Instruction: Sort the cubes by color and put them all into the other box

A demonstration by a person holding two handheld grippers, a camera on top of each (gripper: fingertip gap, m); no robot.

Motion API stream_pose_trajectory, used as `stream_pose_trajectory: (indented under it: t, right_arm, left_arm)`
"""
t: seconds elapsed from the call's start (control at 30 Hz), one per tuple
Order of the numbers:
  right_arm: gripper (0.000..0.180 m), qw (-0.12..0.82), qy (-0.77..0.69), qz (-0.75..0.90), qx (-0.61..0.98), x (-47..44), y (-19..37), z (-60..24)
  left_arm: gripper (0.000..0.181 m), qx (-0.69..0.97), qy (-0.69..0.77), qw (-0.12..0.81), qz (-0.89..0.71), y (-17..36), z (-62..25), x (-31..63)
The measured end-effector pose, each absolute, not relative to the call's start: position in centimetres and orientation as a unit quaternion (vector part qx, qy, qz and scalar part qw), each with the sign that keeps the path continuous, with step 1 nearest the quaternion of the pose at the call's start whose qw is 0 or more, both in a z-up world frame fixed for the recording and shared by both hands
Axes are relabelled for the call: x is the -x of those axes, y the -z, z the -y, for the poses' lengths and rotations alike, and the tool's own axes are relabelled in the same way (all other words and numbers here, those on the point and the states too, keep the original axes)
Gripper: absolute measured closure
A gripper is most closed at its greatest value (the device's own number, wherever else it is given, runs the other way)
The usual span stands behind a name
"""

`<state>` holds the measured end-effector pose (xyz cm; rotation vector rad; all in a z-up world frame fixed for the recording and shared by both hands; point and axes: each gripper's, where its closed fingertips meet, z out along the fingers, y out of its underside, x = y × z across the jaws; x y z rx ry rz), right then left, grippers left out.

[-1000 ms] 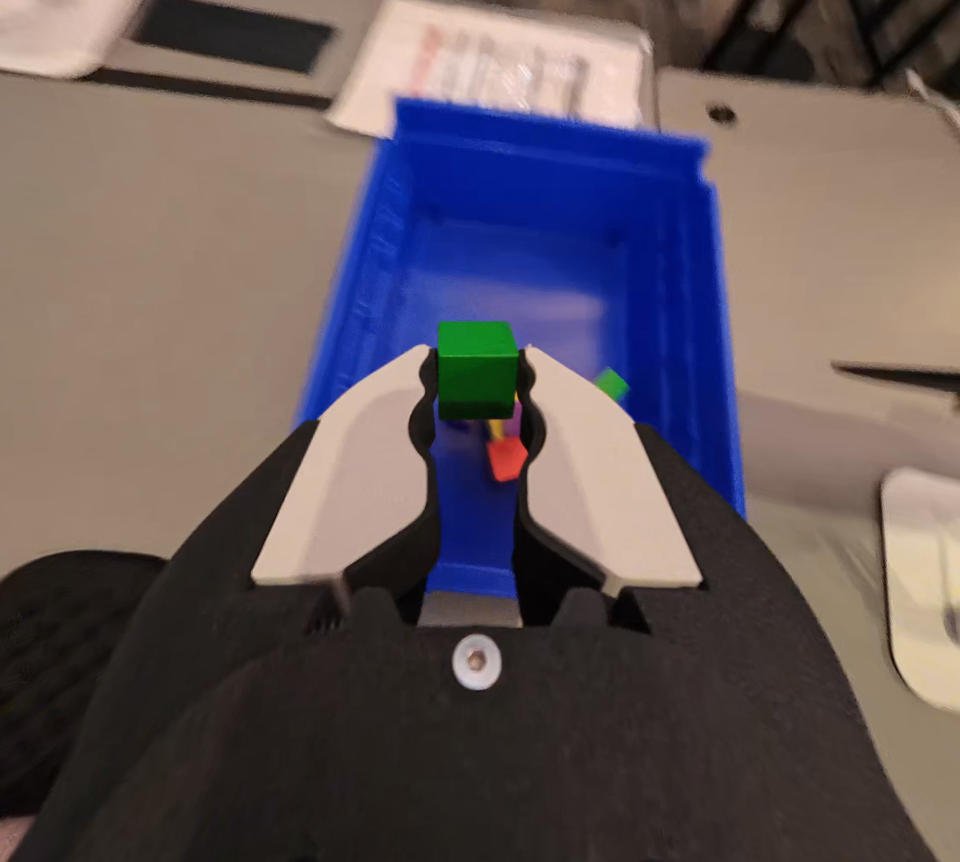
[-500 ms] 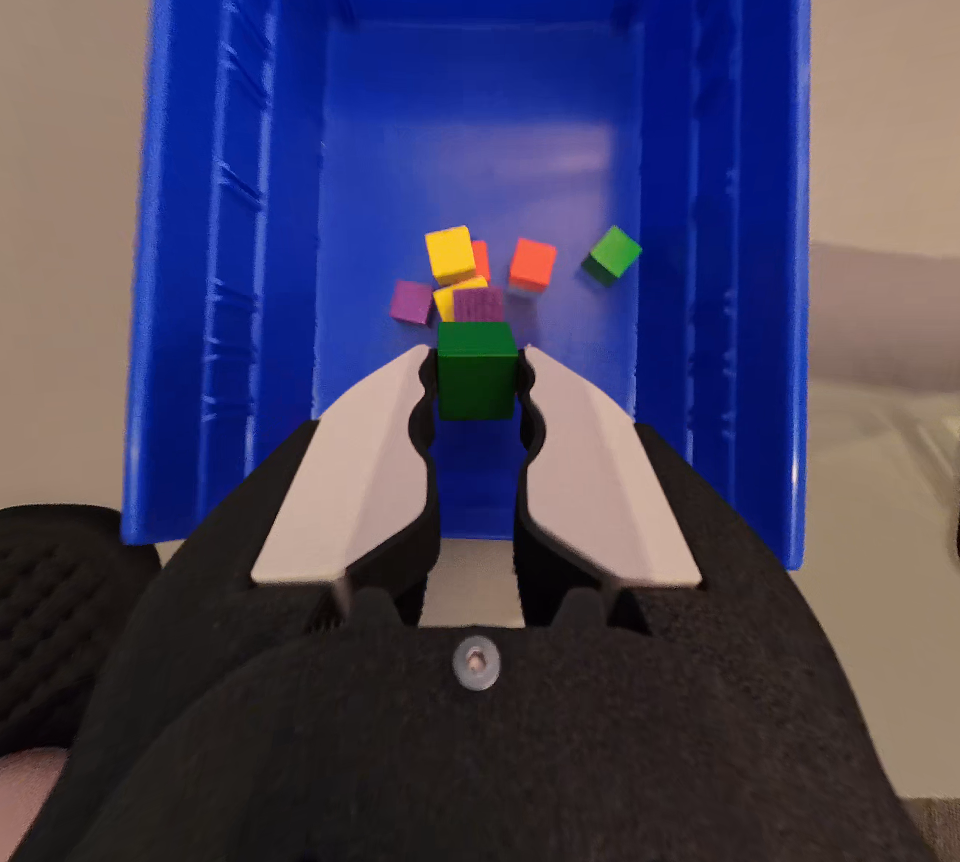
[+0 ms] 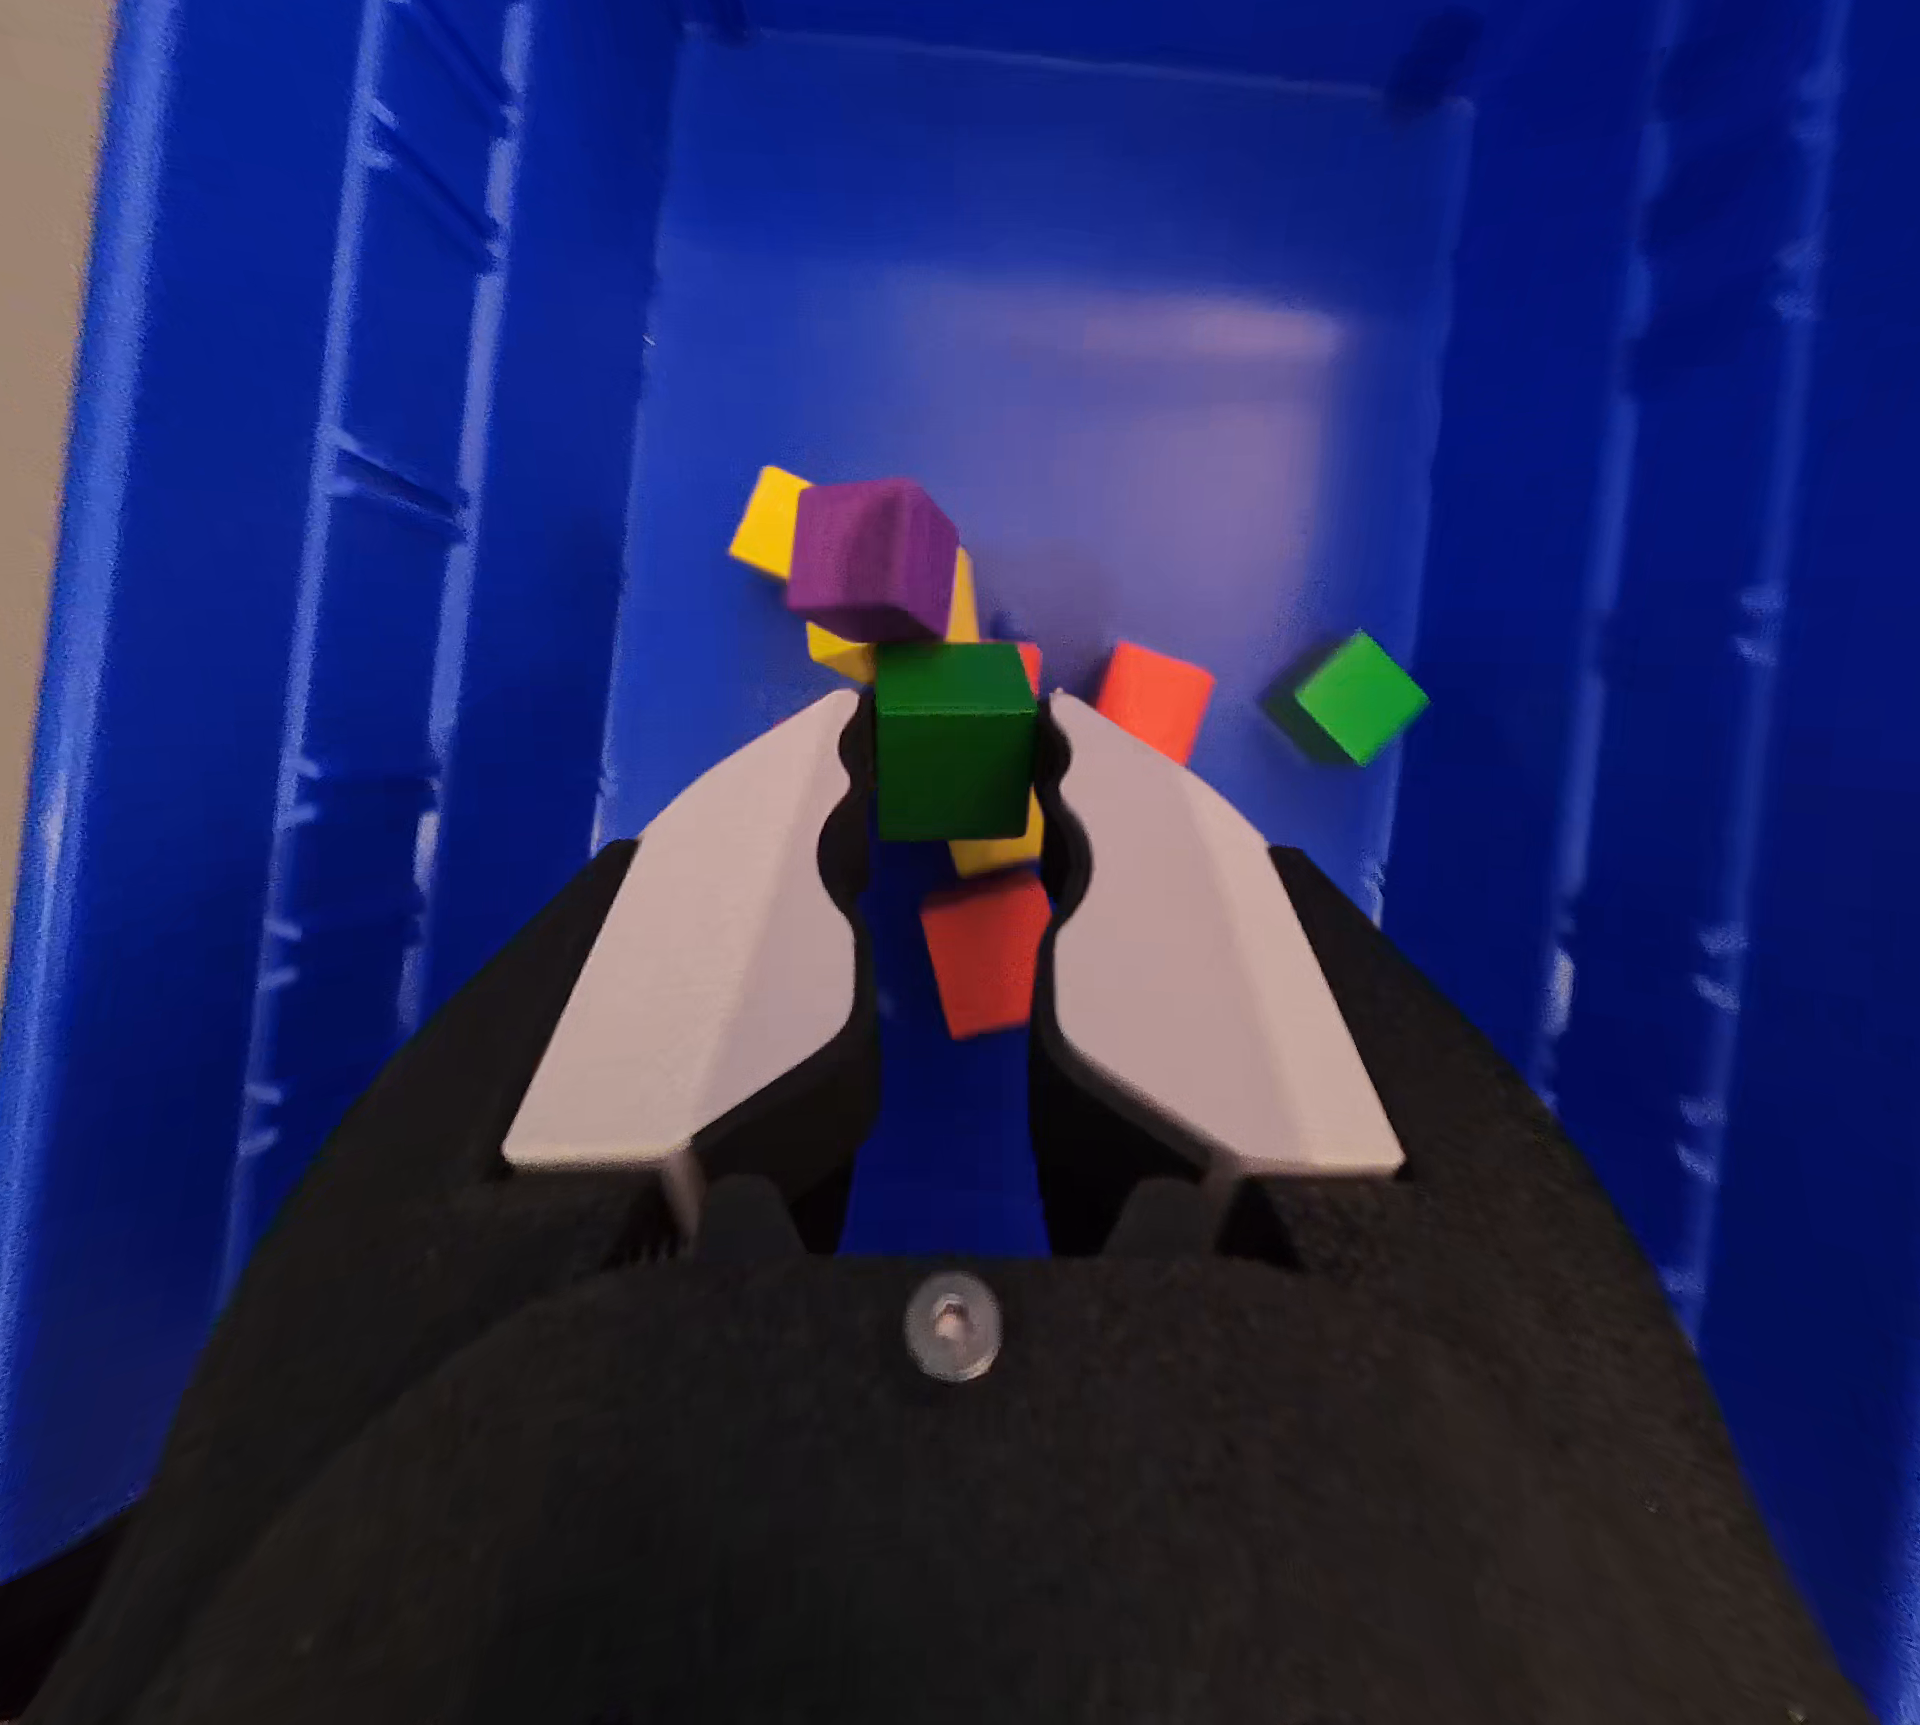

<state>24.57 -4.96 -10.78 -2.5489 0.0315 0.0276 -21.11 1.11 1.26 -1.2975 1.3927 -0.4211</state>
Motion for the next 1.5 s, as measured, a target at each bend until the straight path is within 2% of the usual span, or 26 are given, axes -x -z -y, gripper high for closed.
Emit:
stream_pose_trajectory:
  t: [0.2, 0.67, 0.77, 0.87, 1.0, 1.13, 1.2, 1.27, 1.4, 1.5]
  right_arm:
    - [0.151, 0.305, -0.003, 0.025, 0.952, -23.3, 11.3, 2.2]
    - [0.151, 0.356, 0.027, -0.037, 0.933, -26.1, 11.0, 1.1]
    - [0.143, 0.351, 0.039, -0.064, 0.933, -26.9, 10.7, 1.6]
    - [0.14, 0.38, 0.038, -0.076, 0.921, -27.3, 8.6, 2.3]
    - [0.137, 0.457, 0.055, -0.076, 0.885, -27.1, 2.6, 4.0]
    - [0.128, 0.511, 0.034, -0.033, 0.858, -23.7, -3.0, 5.5]
    - [0.125, 0.542, 0.005, 0.012, 0.84, -20.5, -5.5, 5.4]
    - [0.124, 0.563, -0.029, 0.059, 0.824, -17.1, -7.5, 4.9]
    - [0.123, 0.569, -0.062, 0.159, 0.804, -10.7, -9.4, 3.2]
    - [0.123, 0.567, -0.092, 0.222, 0.788, -6.3, -10.1, 1.9]
  left_arm:
    - [0.158, 0.551, 0.169, 0.556, -0.6, -0.6, -1.1, 20.9]
    - [0.159, 0.553, 0.163, 0.551, -0.603, -0.2, -1.3, 21.0]
    - [0.16, 0.554, 0.159, 0.551, -0.604, -0.2, -1.4, 21.1]
    - [0.16, 0.555, 0.153, 0.553, -0.602, -0.2, -1.6, 21.4]
    - [0.159, 0.564, 0.141, 0.562, -0.588, -1.3, -2.3, 22.5]
    - [0.159, 0.58, 0.12, 0.596, -0.543, -5.1, -2.9, 25.2]
    - [0.164, 0.594, 0.109, 0.614, -0.508, -7.6, -2.8, 27.2]
    - [0.174, 0.613, 0.083, 0.619, -0.484, -9.4, -2.8, 29.9]
    - [0.165, 0.666, -0.044, 0.588, -0.458, -10.4, -3.8, 38.9]
    - [0.163, 0.717, -0.116, 0.529, -0.439, -9.1, -3.8, 47.7]
